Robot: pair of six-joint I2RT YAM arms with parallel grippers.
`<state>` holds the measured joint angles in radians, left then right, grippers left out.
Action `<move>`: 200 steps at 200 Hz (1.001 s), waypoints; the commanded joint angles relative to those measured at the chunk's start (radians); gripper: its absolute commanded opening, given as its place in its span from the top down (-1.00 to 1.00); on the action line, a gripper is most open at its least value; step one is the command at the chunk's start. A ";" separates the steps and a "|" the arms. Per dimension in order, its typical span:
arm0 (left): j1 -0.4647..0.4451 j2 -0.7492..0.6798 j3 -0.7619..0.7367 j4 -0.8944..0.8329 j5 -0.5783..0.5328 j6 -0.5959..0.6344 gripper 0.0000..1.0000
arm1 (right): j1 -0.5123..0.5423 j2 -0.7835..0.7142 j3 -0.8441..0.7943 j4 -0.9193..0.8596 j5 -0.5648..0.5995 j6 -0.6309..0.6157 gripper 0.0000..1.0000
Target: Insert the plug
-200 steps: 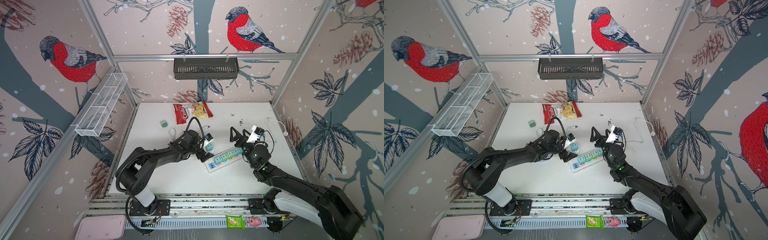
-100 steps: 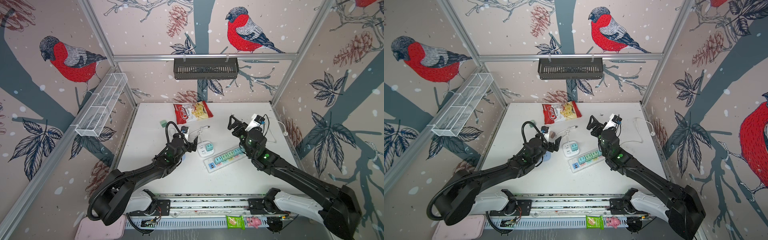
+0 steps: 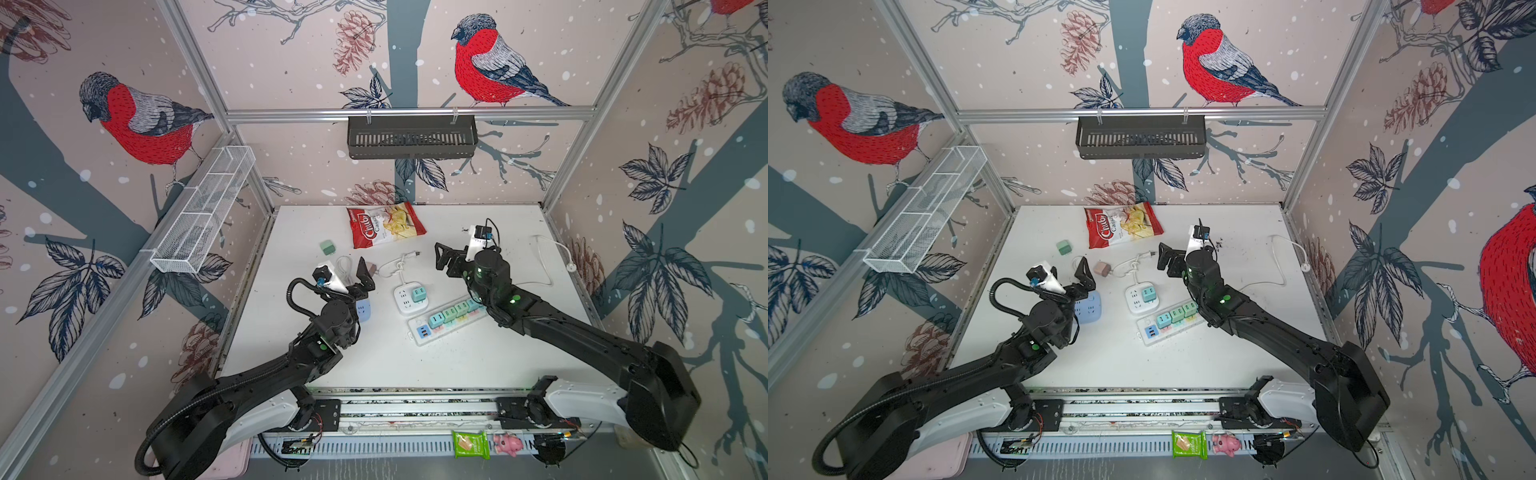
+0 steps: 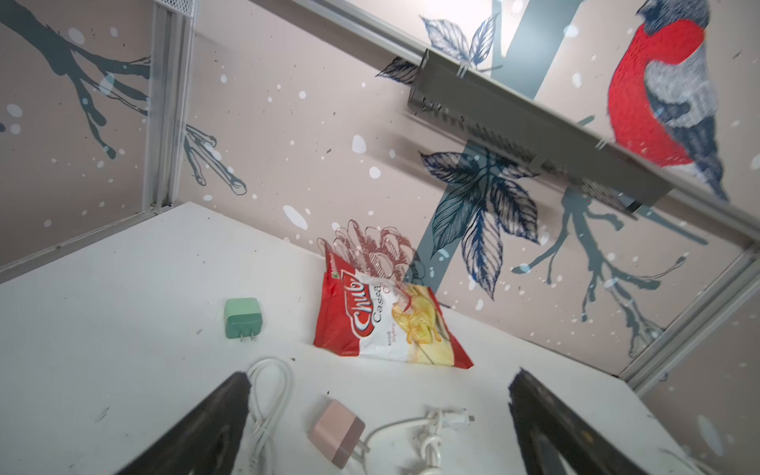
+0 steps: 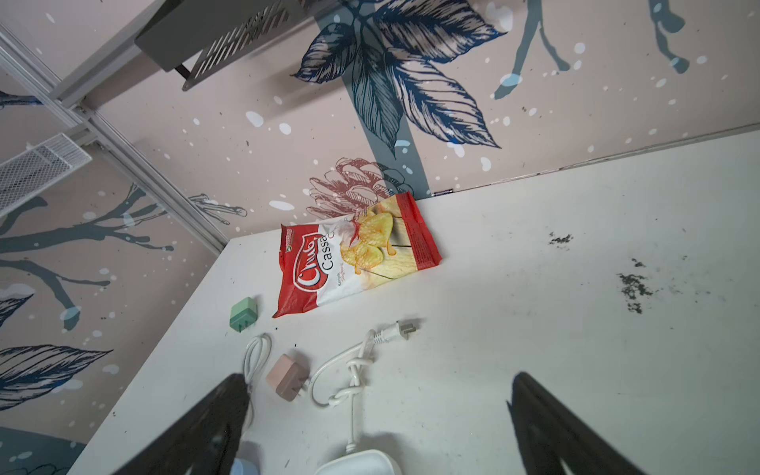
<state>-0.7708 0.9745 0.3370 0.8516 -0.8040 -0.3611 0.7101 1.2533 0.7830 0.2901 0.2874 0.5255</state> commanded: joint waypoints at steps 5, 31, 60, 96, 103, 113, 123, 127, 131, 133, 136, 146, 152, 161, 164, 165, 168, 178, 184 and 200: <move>-0.002 -0.118 0.005 -0.080 -0.132 -0.058 -0.96 | 0.052 0.052 0.010 0.067 -0.054 -0.084 -0.98; 0.001 -0.173 -0.002 -0.081 -0.129 0.096 -0.94 | 0.174 0.147 0.053 0.094 0.109 -0.163 -0.91; 0.038 -0.110 0.028 -0.118 -0.132 0.070 -0.94 | 0.215 0.293 0.198 -0.014 0.079 -0.154 -0.90; 0.222 -0.130 -0.039 -0.218 -0.052 -0.235 -0.94 | 0.224 0.474 0.389 -0.132 -0.021 -0.136 -0.89; 0.239 -0.147 -0.051 -0.242 -0.058 -0.271 -0.94 | 0.223 0.509 0.429 -0.159 -0.024 -0.137 -0.89; 0.267 -0.164 -0.052 -0.307 -0.063 -0.339 -0.94 | 0.221 0.558 0.485 -0.200 -0.030 -0.144 -0.89; 0.310 -0.166 -0.046 -0.371 -0.029 -0.410 -0.94 | 0.222 0.610 0.546 -0.240 -0.031 -0.151 -0.88; 0.330 -0.163 -0.044 -0.389 -0.007 -0.434 -0.94 | 0.222 0.631 0.570 -0.257 -0.033 -0.151 -0.87; 0.352 -0.155 -0.043 -0.403 0.016 -0.455 -0.94 | 0.221 0.654 0.593 -0.275 -0.037 -0.151 -0.87; 0.360 -0.151 -0.042 -0.410 0.028 -0.465 -0.94 | 0.221 0.665 0.604 -0.284 -0.040 -0.149 -0.87; 0.377 -0.145 -0.040 -0.418 0.046 -0.479 -0.94 | 0.221 0.680 0.629 -0.295 -0.044 -0.148 -0.86; 0.423 -0.120 -0.031 -0.452 0.095 -0.519 -0.94 | 0.219 0.733 0.698 -0.337 -0.063 -0.147 -0.84; 0.441 -0.110 -0.024 -0.468 0.112 -0.533 -0.94 | 0.218 0.767 0.738 -0.359 -0.074 -0.147 -0.83; 0.456 -0.102 -0.017 -0.486 0.127 -0.544 -0.94 | 0.218 0.816 0.800 -0.389 -0.092 -0.152 -0.82; 0.458 -0.104 -0.015 -0.491 0.130 -0.545 -0.94 | 0.219 0.833 0.819 -0.400 -0.097 -0.154 -0.82; 0.458 -0.104 -0.015 -0.491 0.130 -0.545 -0.94 | 0.219 0.839 0.826 -0.403 -0.098 -0.156 -0.82; 0.459 -0.105 -0.015 -0.493 0.130 -0.544 -0.94 | 0.219 0.856 0.848 -0.413 -0.104 -0.159 -0.81; 0.459 -0.118 -0.019 -0.485 0.134 -0.537 -0.94 | 0.219 0.915 0.921 -0.457 -0.111 -0.164 -0.80; 0.459 -0.125 -0.024 -0.473 0.137 -0.531 -0.94 | 0.219 0.948 0.966 -0.482 -0.117 -0.166 -0.79; 0.458 -0.153 -0.041 -0.468 0.121 -0.538 -0.94 | 0.216 1.045 1.091 -0.557 -0.133 -0.181 -0.78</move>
<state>-0.3157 0.8486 0.3088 0.3904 -0.6849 -0.8459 0.9283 2.2074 1.7439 -0.1219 0.1947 0.3706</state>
